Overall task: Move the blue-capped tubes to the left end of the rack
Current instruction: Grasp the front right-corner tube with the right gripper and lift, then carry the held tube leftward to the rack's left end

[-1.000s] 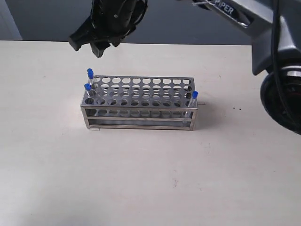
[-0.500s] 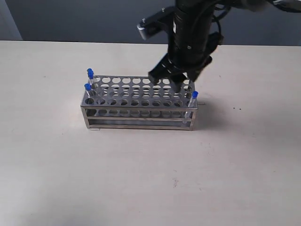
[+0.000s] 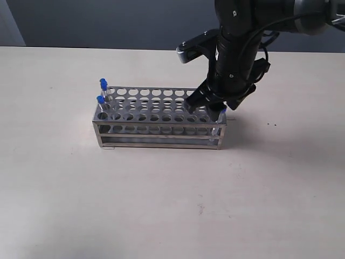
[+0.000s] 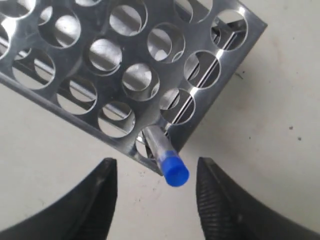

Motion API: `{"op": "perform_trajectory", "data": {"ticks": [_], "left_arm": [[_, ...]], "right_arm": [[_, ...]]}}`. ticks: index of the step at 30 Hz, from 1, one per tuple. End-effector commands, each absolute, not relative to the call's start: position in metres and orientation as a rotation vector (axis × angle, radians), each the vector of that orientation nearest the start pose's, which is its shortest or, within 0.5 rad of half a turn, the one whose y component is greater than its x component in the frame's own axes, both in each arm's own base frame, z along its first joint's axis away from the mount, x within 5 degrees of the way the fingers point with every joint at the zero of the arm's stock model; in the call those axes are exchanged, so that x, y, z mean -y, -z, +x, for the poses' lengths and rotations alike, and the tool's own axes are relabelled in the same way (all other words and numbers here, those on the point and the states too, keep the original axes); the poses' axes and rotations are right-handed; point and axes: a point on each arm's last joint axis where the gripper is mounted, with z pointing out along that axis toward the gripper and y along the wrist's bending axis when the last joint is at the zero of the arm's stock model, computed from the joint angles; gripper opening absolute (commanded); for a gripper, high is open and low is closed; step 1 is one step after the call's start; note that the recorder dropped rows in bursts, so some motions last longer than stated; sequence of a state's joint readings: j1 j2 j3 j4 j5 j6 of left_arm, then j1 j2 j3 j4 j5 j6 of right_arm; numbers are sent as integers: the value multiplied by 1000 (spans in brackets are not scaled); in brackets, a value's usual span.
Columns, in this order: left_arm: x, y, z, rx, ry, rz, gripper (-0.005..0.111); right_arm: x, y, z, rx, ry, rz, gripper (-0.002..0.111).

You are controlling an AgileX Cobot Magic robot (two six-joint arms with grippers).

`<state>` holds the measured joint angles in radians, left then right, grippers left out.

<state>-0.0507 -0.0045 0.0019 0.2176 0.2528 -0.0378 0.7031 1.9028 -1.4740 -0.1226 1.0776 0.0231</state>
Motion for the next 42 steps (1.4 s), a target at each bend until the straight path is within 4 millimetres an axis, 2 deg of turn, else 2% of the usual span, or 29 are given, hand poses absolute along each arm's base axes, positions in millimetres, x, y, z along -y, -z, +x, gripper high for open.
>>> {"op": "perform_trajectory", "data": {"ticks": [1,3,4,7,8,13,20,25,28,31,33,35,37,41,42], "left_arm": [[-1,-192,56,-1711,-126,165,0],[-1,-192,56,-1711,-126,165,0],[-1,-192,56,-1711,-126,165,0],[-1,-192,56,-1711,-126,165,0],[-1,-192,56,-1711,-126,165,0],[-1,-192,56,-1711,-126,165,0],[-1,-192,56,-1711,-126,165,0],[-1,-192,56,-1711,-126,165,0],[-1,-192,56,-1711,-126,165,0],[-1,-192,56,-1711,-126,165,0],[-1,-192,56,-1711,-126,165,0],[-1,-192,56,-1711,-126,165,0],[-1,-192,56,-1711,-126,165,0],[-1,-192,56,-1711,-126,165,0],[-1,-192,56,-1711,-126,165,0]], "right_arm": [[-244,-214,306,-2762,75,-1050,47],[-245,-207,307,-2777,85,-1057,44],[-245,-205,307,-2782,87,-1060,37],[-245,-203,308,-2787,91,-1062,5],[-245,-204,307,-2785,90,-1061,0],[-242,-223,304,-2747,67,-1042,0],[-230,-275,289,-2655,7,-990,0],[-229,-305,276,-2552,-140,-1027,0],[-246,-318,269,-2466,-305,-1134,-1],[-274,-330,265,-2384,-456,-1240,-1],[-297,-333,265,-2349,-482,-1325,-1],[-322,-331,266,-2339,-482,-1404,-1],[-348,-321,269,-2329,-475,-1488,-1],[-389,-302,283,-2267,-446,-1508,-1],[-394,-298,286,-2272,-447,-1499,-1]]}}
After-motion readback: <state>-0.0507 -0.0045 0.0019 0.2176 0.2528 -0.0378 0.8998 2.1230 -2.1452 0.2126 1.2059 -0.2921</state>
